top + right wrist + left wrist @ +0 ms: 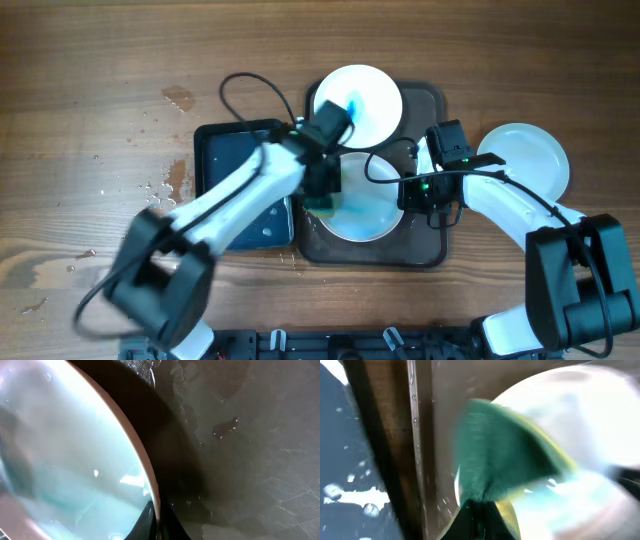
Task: Clean dirty plates on tray and stack at the side
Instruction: 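Scrub the plate with the sponge, then return sponge to black tray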
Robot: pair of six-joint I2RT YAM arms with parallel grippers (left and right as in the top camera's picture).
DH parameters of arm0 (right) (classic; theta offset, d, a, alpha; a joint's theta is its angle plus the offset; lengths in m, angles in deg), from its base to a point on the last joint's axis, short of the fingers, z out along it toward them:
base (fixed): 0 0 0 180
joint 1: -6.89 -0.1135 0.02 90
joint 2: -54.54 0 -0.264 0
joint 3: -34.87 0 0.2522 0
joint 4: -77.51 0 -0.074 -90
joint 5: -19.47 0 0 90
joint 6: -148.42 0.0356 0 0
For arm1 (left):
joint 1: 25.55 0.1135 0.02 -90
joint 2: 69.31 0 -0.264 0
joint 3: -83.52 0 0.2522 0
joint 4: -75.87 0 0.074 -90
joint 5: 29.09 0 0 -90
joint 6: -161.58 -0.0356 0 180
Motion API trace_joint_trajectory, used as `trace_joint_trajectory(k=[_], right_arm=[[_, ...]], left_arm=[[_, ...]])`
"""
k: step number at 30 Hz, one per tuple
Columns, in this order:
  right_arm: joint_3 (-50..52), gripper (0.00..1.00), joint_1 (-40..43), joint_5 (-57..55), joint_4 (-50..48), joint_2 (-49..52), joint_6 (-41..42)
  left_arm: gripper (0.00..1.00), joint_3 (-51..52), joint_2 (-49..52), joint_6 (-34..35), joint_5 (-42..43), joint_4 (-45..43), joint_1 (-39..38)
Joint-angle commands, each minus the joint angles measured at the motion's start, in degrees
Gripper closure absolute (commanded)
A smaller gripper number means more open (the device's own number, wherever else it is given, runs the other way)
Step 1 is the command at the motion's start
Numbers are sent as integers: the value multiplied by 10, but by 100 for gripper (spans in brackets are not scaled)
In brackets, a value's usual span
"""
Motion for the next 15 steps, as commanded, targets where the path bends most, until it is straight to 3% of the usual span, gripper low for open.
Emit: trace_joint_trajectory(k=[1, 4, 6, 7, 8, 9, 14, 15], right_arm=[[14, 96, 1, -45, 5, 22, -11], [14, 96, 1, -45, 2, 22, -12], [14, 95, 1, -45, -15, 22, -12], [14, 87, 1, -45, -29, 22, -12], [14, 83, 1, -45, -39, 22, -12], [14, 96, 1, -39, -48, 22, -11], [14, 96, 1, -15, -12, 4, -10], [11, 96, 1, -18, 5, -17, -12]], left_arm=[[96, -1, -138, -43, 101, 10, 35], [96, -1, -204, -72, 79, 67, 82], [96, 1, -216, -72, -31, 139, 139], [96, 16, -211, -72, -70, 147, 163], [96, 43, -209, -72, -75, 132, 186], [96, 110, -203, -72, -74, 78, 221], [96, 221, -184, -71, -24, -31, 250], [83, 220, -184, -68, -17, -39, 250]])
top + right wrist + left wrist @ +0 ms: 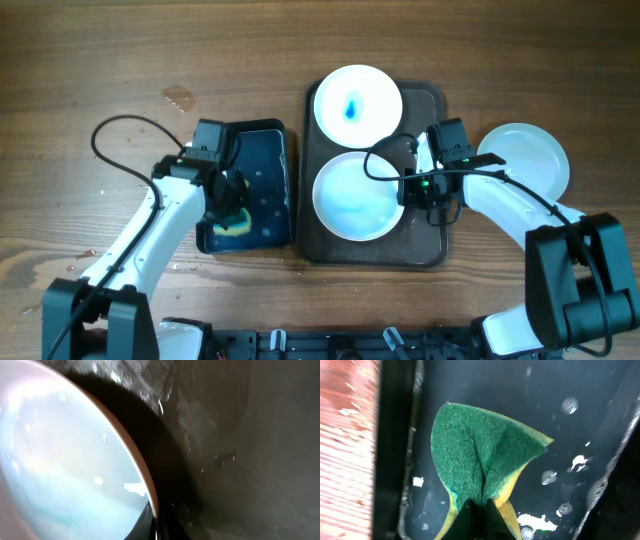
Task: Clean dirty plates on tray and stack at the side
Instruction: 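Scrub the plate with the sponge, then return sponge to black tray, then lift the plate with right gripper and tilt it over the black tray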
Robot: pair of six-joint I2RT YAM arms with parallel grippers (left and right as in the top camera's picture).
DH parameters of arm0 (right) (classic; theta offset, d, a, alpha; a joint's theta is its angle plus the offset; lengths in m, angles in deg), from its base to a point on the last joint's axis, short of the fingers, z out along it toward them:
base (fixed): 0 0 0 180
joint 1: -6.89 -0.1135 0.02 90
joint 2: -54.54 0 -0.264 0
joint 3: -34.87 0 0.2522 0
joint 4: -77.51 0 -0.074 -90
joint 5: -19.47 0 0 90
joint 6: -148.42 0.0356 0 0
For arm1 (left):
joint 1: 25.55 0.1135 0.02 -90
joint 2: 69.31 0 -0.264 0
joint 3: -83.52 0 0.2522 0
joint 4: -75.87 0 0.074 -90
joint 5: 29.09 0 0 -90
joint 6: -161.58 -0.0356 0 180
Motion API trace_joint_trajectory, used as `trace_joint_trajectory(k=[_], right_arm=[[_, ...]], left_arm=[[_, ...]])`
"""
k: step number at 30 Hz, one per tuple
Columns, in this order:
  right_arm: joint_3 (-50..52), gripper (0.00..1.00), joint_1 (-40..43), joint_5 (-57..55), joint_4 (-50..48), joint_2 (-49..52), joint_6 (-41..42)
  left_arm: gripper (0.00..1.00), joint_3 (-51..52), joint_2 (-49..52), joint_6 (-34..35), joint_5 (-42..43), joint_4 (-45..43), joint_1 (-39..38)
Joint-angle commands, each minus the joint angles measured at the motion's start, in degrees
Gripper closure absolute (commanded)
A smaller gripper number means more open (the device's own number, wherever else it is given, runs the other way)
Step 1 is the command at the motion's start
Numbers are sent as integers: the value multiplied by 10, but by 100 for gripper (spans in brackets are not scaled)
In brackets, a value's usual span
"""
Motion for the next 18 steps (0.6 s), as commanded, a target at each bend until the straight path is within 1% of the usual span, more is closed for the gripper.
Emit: trace_joint_trajectory(k=[1, 2, 3, 4, 6, 8, 10, 13, 14, 16, 18], right_arm=[[1, 96, 0, -21, 52, -37, -2], [-15, 96, 0, -20, 81, -61, -7], [-39, 96, 0, -21, 118, -84, -17], [-69, 96, -1, -28, 163, -100, -18], [-138, 96, -6, -29, 247, -104, -30], [-202, 96, -29, -31, 292, -101, -30], [-248, 96, -61, -32, 294, -94, -24], [-316, 96, -123, -59, 286, -51, 1], [-344, 96, -158, -75, 269, -21, 9], [-377, 96, -210, -130, 231, 20, 20], [-391, 96, -257, -203, 181, 36, 33]], left_arm=[[76, -4, -7, -6, 36, -22, 3], [62, -13, -13, -6, 49, -19, 4], [56, -24, -23, -6, 69, -14, 7], [47, -39, -36, -6, 85, -5, 15], [39, -71, -64, -7, 99, 22, 30], [33, -110, -99, -7, 99, 65, 44], [23, -149, -132, -6, 103, 104, 60], [14, -202, -188, 20, 107, 152, 90], [2, -213, -214, 22, 111, 160, 101], [0, -215, -259, 21, 111, 164, 113], [0, -215, -291, 21, 98, 170, 118]])
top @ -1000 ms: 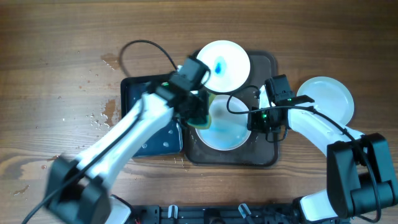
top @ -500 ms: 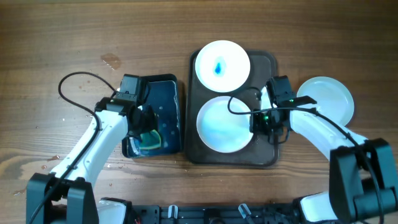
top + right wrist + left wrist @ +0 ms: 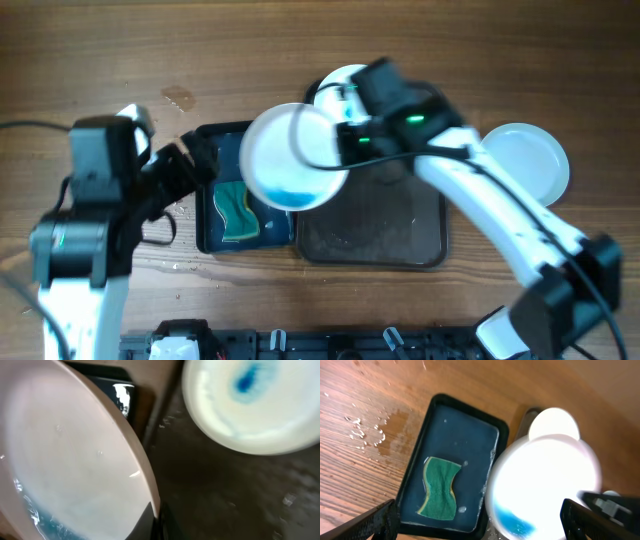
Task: Clean dirty plates on tray and stack at the side
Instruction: 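Lift the plate with right gripper and tilt it over the black tray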
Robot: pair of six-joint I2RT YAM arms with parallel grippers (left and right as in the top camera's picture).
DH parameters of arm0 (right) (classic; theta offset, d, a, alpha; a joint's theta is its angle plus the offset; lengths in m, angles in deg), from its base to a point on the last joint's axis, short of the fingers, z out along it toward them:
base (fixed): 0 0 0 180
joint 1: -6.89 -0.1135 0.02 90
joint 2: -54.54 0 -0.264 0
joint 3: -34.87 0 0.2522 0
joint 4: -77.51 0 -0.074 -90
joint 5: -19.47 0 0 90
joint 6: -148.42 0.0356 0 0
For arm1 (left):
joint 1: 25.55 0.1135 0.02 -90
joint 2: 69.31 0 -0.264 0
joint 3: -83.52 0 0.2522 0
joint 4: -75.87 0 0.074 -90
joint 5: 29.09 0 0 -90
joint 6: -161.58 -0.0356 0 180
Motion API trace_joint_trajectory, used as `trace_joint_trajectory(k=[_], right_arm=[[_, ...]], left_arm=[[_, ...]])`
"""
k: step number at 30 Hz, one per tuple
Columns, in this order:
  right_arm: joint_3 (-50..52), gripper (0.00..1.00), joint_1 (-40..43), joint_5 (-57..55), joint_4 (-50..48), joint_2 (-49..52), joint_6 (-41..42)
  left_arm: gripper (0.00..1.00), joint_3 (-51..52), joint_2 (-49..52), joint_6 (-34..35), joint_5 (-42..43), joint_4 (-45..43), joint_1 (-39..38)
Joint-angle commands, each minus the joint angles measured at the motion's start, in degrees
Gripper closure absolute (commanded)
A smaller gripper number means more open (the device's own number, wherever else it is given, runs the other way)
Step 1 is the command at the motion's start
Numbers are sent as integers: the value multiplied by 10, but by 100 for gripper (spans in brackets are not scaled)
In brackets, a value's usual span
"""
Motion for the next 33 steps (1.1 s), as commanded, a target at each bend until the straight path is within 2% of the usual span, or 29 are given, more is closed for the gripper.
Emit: trace_joint_trajectory(k=[1, 4, 8, 11, 20, 27, 31, 33], right_arm=[[-20, 96, -71, -160, -54, 11, 25], [-20, 96, -148, -349, -77, 7, 49], [-20, 96, -261, -598, -83, 7, 49], [-20, 96, -318, -715, -85, 7, 47], [-20, 95, -382, -836, -90, 7, 22], [-20, 96, -411, -864, -111, 7, -44], [-20, 96, -416, -863, -150, 7, -135], [-20, 96, -416, -863, -164, 7, -148]], left_arm=[[0, -10, -56, 5, -14, 12, 9], [0, -10, -80, 3, -48, 18, 9], [0, -10, -82, 3, -52, 22, 9], [0, -10, -82, 3, -52, 22, 9], [0, -10, -82, 3, -52, 22, 9], [0, -10, -82, 3, -52, 22, 9], [0, -10, -82, 3, -52, 22, 9], [0, -10, -82, 3, -52, 22, 9]])
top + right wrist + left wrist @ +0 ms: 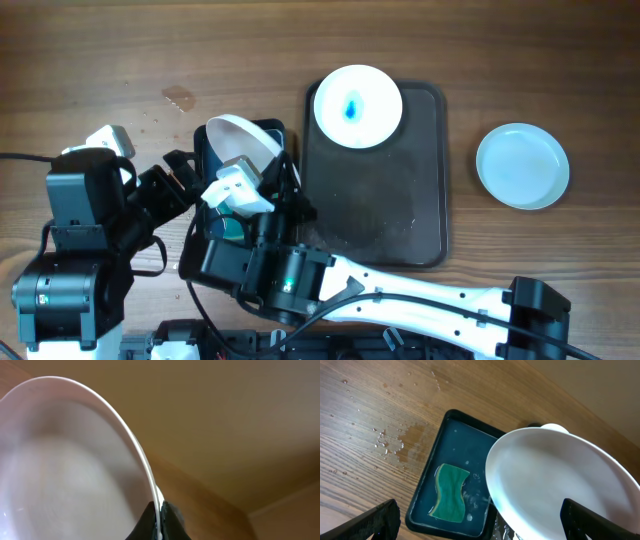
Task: Clean dirty plates on tray and stack at the side
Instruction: 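Lift the plate with right gripper and tilt it over the black tray, then stack the plate on the cleaned plate at the right side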
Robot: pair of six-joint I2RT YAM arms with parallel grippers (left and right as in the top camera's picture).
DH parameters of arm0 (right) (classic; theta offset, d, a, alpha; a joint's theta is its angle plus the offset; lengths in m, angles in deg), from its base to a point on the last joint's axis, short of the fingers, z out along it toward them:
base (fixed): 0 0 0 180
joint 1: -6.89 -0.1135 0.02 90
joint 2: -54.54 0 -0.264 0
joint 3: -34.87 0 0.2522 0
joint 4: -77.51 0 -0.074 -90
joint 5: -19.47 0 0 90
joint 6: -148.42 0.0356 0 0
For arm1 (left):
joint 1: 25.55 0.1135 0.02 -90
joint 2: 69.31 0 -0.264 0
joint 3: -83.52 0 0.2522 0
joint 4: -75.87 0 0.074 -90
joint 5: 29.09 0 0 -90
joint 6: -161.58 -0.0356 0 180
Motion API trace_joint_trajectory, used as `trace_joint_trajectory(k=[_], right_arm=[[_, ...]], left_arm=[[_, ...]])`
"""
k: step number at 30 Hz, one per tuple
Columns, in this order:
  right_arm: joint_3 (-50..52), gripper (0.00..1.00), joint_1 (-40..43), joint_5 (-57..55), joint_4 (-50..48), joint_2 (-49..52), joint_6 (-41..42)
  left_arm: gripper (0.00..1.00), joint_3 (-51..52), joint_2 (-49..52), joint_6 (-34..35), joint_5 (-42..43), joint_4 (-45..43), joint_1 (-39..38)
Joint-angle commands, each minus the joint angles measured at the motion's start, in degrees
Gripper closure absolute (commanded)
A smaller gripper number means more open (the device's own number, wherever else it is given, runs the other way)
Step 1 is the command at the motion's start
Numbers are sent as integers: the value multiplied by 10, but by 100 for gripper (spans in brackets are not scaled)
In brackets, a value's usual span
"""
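Observation:
My right gripper [159,519] is shut on the rim of a white plate [65,460]. It holds the plate [240,148] steeply tilted over the dark water basin [283,140]. A green sponge [450,492] lies loose in the basin [427,467]. Raised above the basin's left side, my left gripper [480,512] is open and holds nothing. The brown tray [380,210] carries one white plate with a blue stain [357,106]. Another white plate [522,165], with no stain, lies on the table to the right of the tray.
Water drops and wet patches [390,442] mark the wood left of the basin. The right arm [330,285] stretches across the table's near side, below the basin and the tray.
The plate in my right gripper was held over the border of basin and tray; now it stands steeply tilted over the basin. The right arm now lies along the near side. The left gripper remains open.
First my left gripper rubbed the sponge on the near tray plate while the right one gripped its rim. Then the left held the sponge in the basin. Later the sponge lay loose there and the right had lifted the plate, which is now tilted over the basin.

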Motion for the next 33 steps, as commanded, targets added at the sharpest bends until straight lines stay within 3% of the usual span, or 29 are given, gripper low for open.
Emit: trace_joint_trajectory(k=[1, 16, 19, 22, 23, 26, 29, 31, 33], right_arm=[[-17, 96, -3, -21, -17, -8, -42], [-17, 96, -2, -20, -24, -8, -36], [-17, 96, 47, 95, 13, -8, 72], [-17, 96, 169, 418, 123, -8, 262], [-17, 96, 237, 572, 126, -9, 216], [-17, 96, 376, 828, 133, -36, 141], [-17, 96, 490, 920, 148, -111, 157], [-16, 96, 572, 914, 177, -158, 181], [-2, 96, 725, 910, 244, -193, 196]], left_arm=[[0, -8, -3, 3, -6, -1, 5], [0, -8, -3, 3, -6, -1, 5], [0, -8, -3, 3, -6, -1, 5], [0, -8, -3, 3, -6, -1, 5], [0, -8, -3, 3, -6, -1, 5], [0, -8, -3, 3, -6, -1, 5], [0, -8, -3, 3, -6, -1, 5], [0, -8, -3, 3, -6, -1, 5], [0, -8, -3, 3, -6, -1, 5]])
